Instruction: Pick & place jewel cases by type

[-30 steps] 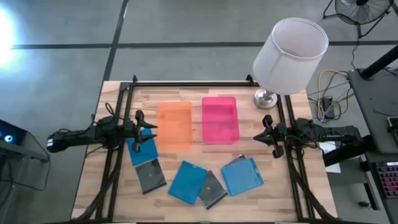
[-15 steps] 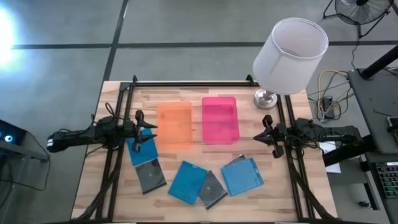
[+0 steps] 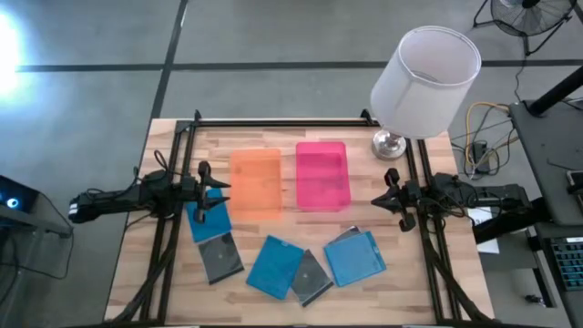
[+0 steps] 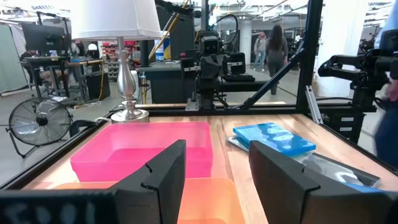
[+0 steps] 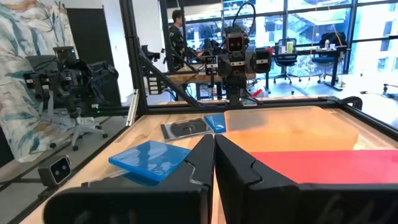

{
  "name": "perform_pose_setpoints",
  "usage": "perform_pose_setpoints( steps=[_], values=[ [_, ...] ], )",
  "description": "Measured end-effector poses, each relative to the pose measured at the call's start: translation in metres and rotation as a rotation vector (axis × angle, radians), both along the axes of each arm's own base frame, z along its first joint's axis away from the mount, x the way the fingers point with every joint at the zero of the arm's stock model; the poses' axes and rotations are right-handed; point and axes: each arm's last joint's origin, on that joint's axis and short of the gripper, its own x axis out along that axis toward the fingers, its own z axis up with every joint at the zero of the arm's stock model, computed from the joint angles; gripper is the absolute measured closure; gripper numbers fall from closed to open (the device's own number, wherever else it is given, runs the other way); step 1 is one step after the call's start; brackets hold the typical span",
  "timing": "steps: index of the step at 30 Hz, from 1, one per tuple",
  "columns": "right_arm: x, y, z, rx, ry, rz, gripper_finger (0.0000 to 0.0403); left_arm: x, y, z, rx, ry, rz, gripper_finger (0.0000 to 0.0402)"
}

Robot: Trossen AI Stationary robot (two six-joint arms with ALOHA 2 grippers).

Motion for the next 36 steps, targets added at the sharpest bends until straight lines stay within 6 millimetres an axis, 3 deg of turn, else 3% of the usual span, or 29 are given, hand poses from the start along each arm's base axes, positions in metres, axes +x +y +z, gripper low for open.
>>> perform_pose_setpoints(
  steps=[9,14,18,22,27,29,33,36],
  values=[
    [0.0,0.0,0.002,0.028,-0.022,0.002,0.0394,0.0,0.0,0.0,0.0,0.0,0.0,0.0243],
    [-0.001,-0.001,0.01,0.614,-0.013,0.02,0.0394,0.0,0.0,0.0,0.0,0.0,0.0,0.0243],
    [-0.001,-0.006,0.009,0.932,-0.035,-0.099,0.0394,0.0,0.0,0.0,0.002,0.0,0.0,0.0243],
    [-0.001,-0.013,0.01,1.169,-0.159,-0.266,0.0394,0.0,0.003,0.0,0.24,0.012,0.109,0.0243],
    [-0.004,-0.017,0.017,1.138,-0.316,-0.4,0.0394,-0.001,0.006,0.003,0.279,-0.003,0.201,0.0243],
    [-0.005,-0.018,0.019,1.113,-0.355,-0.425,0.0394,-0.001,0.007,0.003,0.384,0.015,0.233,0.0243],
    [-0.002,-0.018,0.018,1.162,-0.341,-0.422,0.0394,-0.001,0.008,0.005,0.547,0.032,0.283,0.0243],
    [0.003,-0.017,0.014,1.245,-0.294,-0.407,0.0394,-0.002,0.009,0.01,0.576,0.029,0.316,0.0243]
  ],
)
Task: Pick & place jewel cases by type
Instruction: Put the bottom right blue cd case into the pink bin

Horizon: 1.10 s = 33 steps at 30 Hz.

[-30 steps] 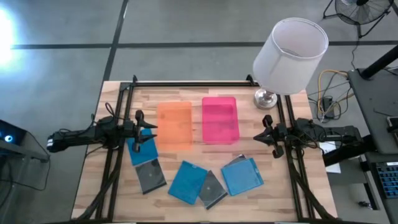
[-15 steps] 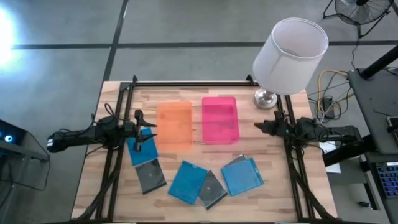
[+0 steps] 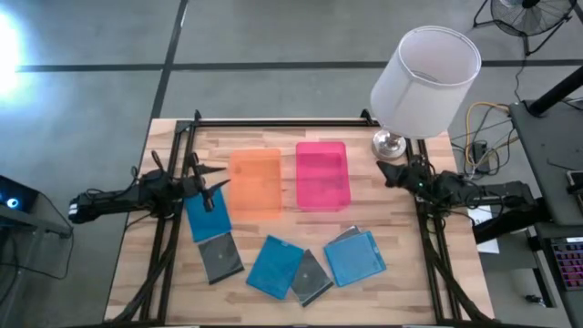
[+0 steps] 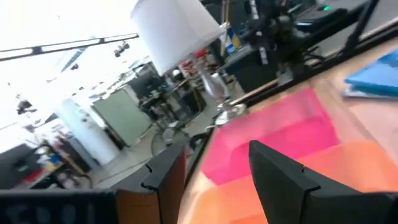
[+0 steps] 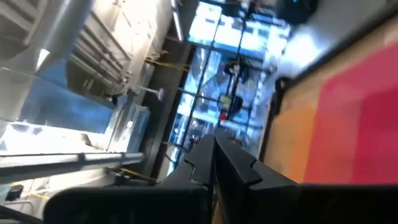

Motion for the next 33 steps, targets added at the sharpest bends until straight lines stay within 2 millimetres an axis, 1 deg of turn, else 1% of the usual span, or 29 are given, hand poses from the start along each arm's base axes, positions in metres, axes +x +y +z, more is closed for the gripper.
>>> perform_pose_setpoints(
  steps=[4,5,6,7,9,12,14,16,18,21,24,27,30,33],
  values=[
    [0.008,0.002,-0.008,0.06,0.068,0.041,0.0391,-0.001,0.0,0.007,-0.029,-0.072,0.003,0.0243],
    [0.011,0.003,-0.011,0.078,0.088,0.064,0.039,-0.001,0.0,0.008,-0.084,-0.107,-0.014,0.0243],
    [0.013,0.005,-0.014,0.093,0.11,0.092,0.039,-0.001,-0.001,0.009,-0.199,-0.149,-0.057,0.0243],
    [0.015,0.006,-0.016,0.103,0.14,0.122,0.039,0.0,-0.002,0.009,-0.353,-0.185,-0.114,0.0243],
    [0.02,0.01,-0.015,0.111,0.185,0.194,0.039,0.0,-0.004,0.009,-0.636,-0.242,-0.212,0.0243],
    [0.029,0.017,-0.01,0.124,0.255,0.332,0.039,0.001,-0.004,0.007,-0.977,-0.301,-0.239,0.0243],
    [0.035,0.023,-0.006,0.139,0.349,0.443,0.039,0.001,-0.004,0.006,-1.198,-0.345,-0.254,0.0243],
    [0.039,0.029,-0.003,0.197,0.474,0.558,0.039,0.001,-0.004,0.005,-1.409,-0.394,-0.272,0.0243],
    [0.042,0.035,-0.002,0.267,0.634,0.66,0.039,0.002,-0.004,0.002,-1.543,-0.411,-0.268,0.0243],
    [0.041,0.04,-0.01,0.347,0.868,0.741,0.039,0.002,-0.004,0.002,-1.555,-0.411,-0.268,0.0243],
    [0.044,0.041,-0.02,0.367,1.011,0.745,0.039,0.002,-0.004,0.001,-1.499,-0.394,-0.259,0.0243],
    [0.047,0.04,-0.033,0.405,1.089,0.71,0.039,0.002,-0.004,0.001,-1.407,-0.372,-0.253,0.0243],
    [0.05,0.041,-0.041,0.432,1.153,0.708,0.0386,0.002,-0.004,0.001,-1.376,-0.365,-0.252,0.0243],
    [0.051,0.043,-0.047,0.468,1.21,0.748,0.036,0.002,-0.004,0.002,-1.374,-0.37,-0.25,0.0243]
  ],
)
